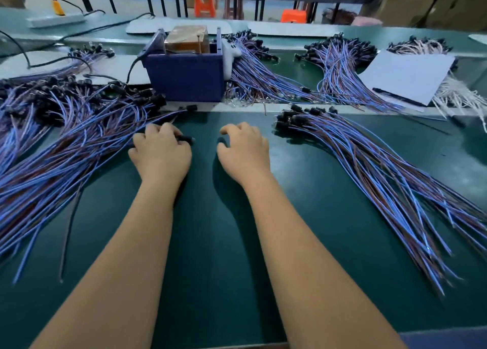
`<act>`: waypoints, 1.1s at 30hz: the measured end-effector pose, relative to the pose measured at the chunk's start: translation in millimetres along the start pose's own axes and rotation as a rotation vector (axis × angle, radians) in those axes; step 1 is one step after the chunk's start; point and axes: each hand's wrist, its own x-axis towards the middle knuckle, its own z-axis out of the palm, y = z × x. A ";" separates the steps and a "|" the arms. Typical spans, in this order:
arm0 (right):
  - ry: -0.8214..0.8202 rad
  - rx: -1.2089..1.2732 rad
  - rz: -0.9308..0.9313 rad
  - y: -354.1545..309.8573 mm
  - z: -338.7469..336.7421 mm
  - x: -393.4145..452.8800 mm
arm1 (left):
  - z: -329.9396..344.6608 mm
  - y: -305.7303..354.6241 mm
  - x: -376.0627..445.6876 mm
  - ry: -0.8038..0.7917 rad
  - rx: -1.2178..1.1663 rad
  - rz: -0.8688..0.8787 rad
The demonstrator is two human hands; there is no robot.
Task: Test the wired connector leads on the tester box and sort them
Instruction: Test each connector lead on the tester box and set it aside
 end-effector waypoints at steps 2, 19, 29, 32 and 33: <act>0.012 -0.031 -0.026 2.0 1.9 2.4 | -0.2 -1.3 1.0 0.032 -0.035 0.007; 0.020 0.081 0.025 -3.0 -1.5 3.7 | -20.0 14.5 -12.3 0.002 -1.656 0.073; 0.015 0.719 0.110 -2.7 -11.1 -2.3 | -22.9 33.9 -31.5 -0.964 -1.495 0.192; 0.030 1.018 0.129 2.3 -16.4 -5.7 | -18.3 29.0 -34.5 -1.006 -1.380 0.176; 0.056 1.058 0.117 4.1 -18.0 -6.4 | -15.9 28.1 -34.5 -0.999 -1.361 0.158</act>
